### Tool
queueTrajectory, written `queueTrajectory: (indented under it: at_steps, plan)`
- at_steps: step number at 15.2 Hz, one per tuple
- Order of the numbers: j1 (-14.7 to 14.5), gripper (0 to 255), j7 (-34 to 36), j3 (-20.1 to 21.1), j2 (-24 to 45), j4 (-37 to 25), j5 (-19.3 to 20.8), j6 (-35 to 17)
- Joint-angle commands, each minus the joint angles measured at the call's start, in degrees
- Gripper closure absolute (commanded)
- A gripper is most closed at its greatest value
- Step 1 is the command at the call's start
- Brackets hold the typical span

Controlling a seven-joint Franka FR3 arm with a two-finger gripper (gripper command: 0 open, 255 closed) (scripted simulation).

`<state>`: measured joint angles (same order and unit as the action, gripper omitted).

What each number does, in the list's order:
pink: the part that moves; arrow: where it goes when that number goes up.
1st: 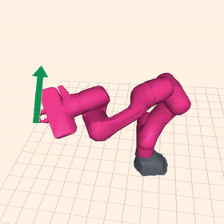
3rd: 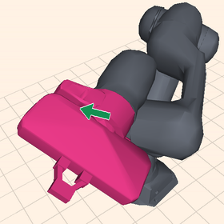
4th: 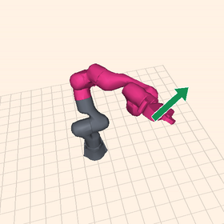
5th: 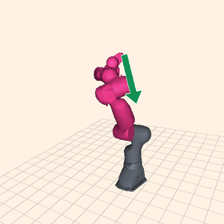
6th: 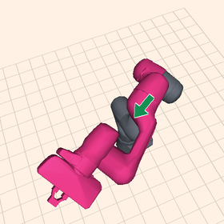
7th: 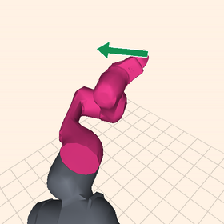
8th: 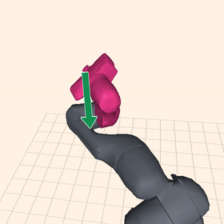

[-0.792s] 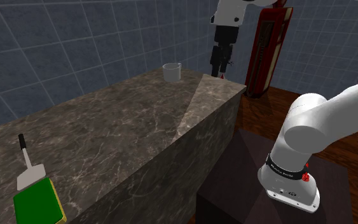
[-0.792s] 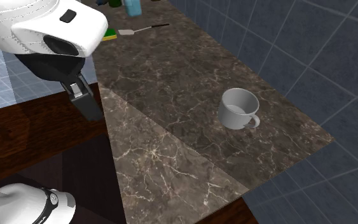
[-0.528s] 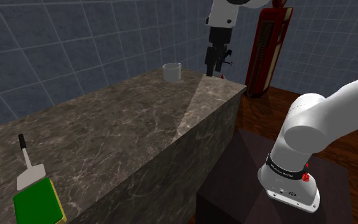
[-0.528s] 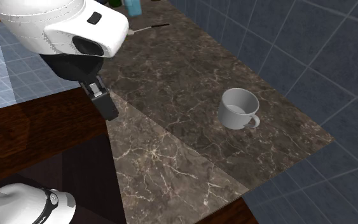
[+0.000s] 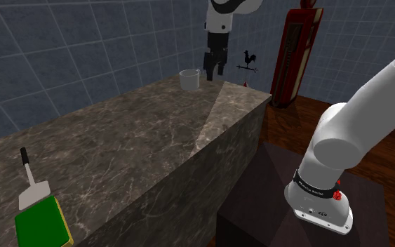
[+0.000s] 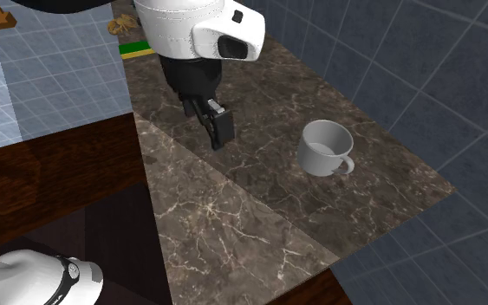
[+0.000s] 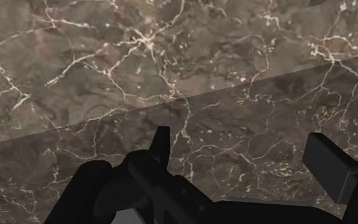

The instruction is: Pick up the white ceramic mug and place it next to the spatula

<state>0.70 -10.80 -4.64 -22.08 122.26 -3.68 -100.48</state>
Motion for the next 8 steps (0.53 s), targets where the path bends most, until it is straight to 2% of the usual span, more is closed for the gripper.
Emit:
queueTrajectory:
  at_steps: [1,8]
  plan:
    - [0.0,0,-0.1,0.0,4.5,-3.6,0.6,-0.9]
    - [0.3,0,-0.7,-0.3,20.5,-19.0,2.4,-1.5]
